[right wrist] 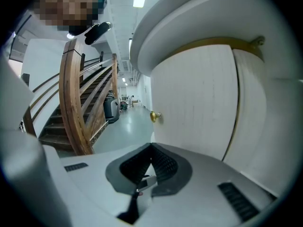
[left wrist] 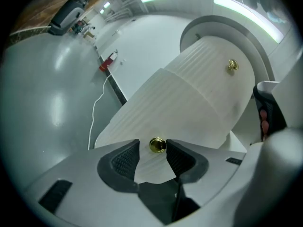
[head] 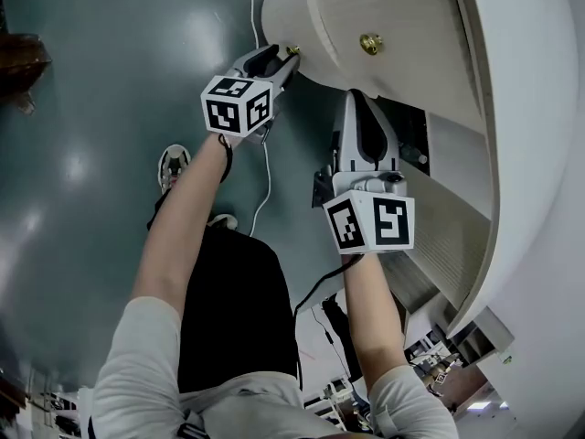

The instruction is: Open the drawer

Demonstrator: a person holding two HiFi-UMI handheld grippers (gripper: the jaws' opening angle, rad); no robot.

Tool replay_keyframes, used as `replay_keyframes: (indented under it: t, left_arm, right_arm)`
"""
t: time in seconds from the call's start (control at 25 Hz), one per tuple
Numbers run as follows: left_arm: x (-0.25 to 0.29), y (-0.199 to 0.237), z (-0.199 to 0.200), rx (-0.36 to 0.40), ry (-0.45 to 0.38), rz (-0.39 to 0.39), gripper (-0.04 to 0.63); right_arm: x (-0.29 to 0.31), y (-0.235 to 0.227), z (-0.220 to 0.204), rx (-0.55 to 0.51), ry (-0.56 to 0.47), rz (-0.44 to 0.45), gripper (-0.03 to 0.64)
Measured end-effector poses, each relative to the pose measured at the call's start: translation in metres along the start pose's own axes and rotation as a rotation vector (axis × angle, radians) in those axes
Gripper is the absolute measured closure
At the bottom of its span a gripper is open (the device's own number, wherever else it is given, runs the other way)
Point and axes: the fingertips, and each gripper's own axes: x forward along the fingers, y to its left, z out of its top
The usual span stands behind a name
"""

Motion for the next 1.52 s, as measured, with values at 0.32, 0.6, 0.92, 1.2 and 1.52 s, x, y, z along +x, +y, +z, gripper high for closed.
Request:
replay_keyframes:
  t: [0.32,0.6,0.92,1.2,1.52]
  left_arm:
    - [0.008,-0.004,0.001,-0.210,-0.022,-0.118,0.489]
    - [0.005,-0.006,0.000,-0.164,0.010,-0.112,0.494]
    - [0.003,-0.007,0.001,-0.148,0.030,-0.109,0.494]
    - [0.002,-0.007,0.002,-0.154,0.041,-0.091,0.494]
    - [0.001,-0.008,0.001,-0.137,0.075,-0.081,0.494]
  right_arm:
    - [0.003,-0.009,-0.002,0.011,0.006,-0.025,0.603]
    - [0.010,-0.011,-0.001,0.016,0.013,-0.044,0.604]
    - [0.012,0.001,0.021,-0.021,-0.032,-0.038,0.604]
    - [0.019,0.013,0.037,0.037,-0.054,-0.031,0.471]
    - [0.028,0.004,0.047,0.060,-0.068,-0.097,0.520]
